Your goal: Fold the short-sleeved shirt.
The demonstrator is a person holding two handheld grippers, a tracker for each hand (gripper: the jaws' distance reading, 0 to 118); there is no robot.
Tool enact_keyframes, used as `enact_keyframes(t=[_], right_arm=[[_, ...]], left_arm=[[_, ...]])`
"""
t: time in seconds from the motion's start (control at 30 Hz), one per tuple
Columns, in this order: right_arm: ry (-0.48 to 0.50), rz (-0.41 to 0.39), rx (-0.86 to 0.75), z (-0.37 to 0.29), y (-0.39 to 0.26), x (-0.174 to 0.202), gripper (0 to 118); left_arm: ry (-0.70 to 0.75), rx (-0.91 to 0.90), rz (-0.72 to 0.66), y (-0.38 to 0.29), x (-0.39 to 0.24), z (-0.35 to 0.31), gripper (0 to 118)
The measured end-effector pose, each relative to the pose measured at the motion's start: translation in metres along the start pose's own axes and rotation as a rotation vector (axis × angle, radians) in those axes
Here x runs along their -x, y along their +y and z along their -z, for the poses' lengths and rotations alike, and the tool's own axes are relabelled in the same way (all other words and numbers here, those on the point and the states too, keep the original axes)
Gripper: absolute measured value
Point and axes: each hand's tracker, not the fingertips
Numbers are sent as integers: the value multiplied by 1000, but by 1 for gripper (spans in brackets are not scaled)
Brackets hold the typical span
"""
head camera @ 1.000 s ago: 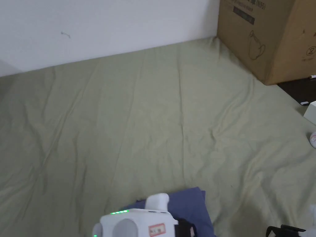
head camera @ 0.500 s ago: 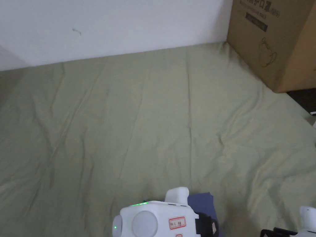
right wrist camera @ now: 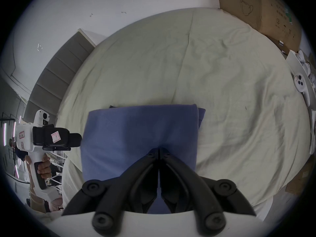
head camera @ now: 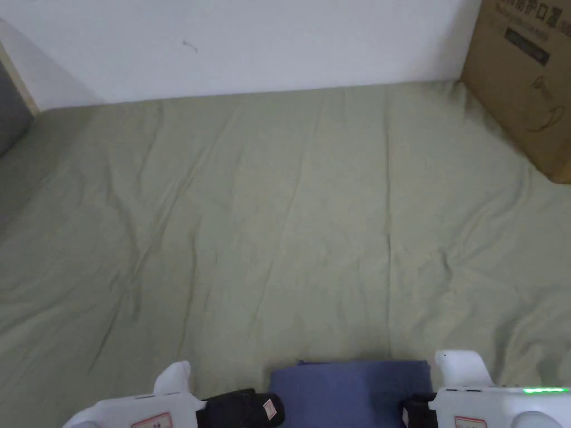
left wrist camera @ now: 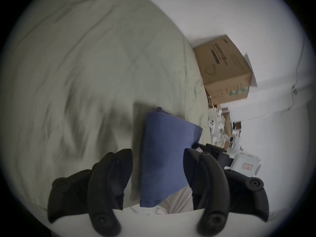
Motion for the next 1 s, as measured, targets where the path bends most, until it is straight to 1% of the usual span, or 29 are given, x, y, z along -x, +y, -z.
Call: enact_keyframes(t=[0.03, 0.13, 0.17, 0.23, 0.3, 0.37, 0.4, 0.43, 0.47, 0.5, 0.53, 0.57, 0.6, 0.67, 0.77, 0.87, 0.93, 1.0], right_arm=[[5, 4, 2, 2, 0, -3, 2], [38, 62, 6, 2, 1, -13, 2], [40, 67, 8, 3, 1, -15, 2], [38, 73, 11, 3, 0, -16, 2], [35, 72, 11, 4, 0, -16, 2], [27, 64, 13, 4, 0, -13, 2], [24, 61, 15, 5, 1, -13, 2], [22, 59, 17, 5, 2, -13, 2], [14, 59, 18, 6, 2, -13, 2], [-2, 56, 20, 5, 2, -11, 2], [-2, 55, 23, 5, 2, -11, 2], [-8, 61, 25, 5, 2, -11, 2], [-4, 68, 22, 2, 3, -10, 2], [3, 71, 20, -3, 4, -5, 2], [-11, 42, -2, -12, 8, 10, 2], [8, 23, -15, -16, 12, 25, 2], [23, -1, -17, -17, 15, 39, 2], [21, -25, -12, -13, 15, 50, 2]], left_arm=[[-21, 6, -32, 1, 9, 4, 82], [-82, 43, -106, 1, 25, 22, 85], [-120, 55, -122, 0, 28, 29, 88], [-205, 64, -150, 0, 31, 41, 89], [-240, 65, -177, 0, 30, 50, 91], [-293, 93, -165, 1, 29, 64, 90], [-325, 141, -135, 1, 28, 73, 84], [-325, 183, -110, -1, 24, 81, 68], [-254, 197, -86, -3, 20, 88, 44], [-181, 206, -47, -5, 17, 95, 30], [-201, 206, -31, -5, 18, 97, 28], [-242, 195, -49, -2, 20, 92, 27], [-247, 204, -79, 1, 20, 89, 25], [-241, 201, -40, 8, 17, 81, 24], [-185, 169, 46, 23, 16, 51, 24], [-141, 115, 81, 47, 32, 6, 24], [-68, 56, 110, 69, 49, -35, 24], [21, 18, 108, 92, 70, -76, 24]])
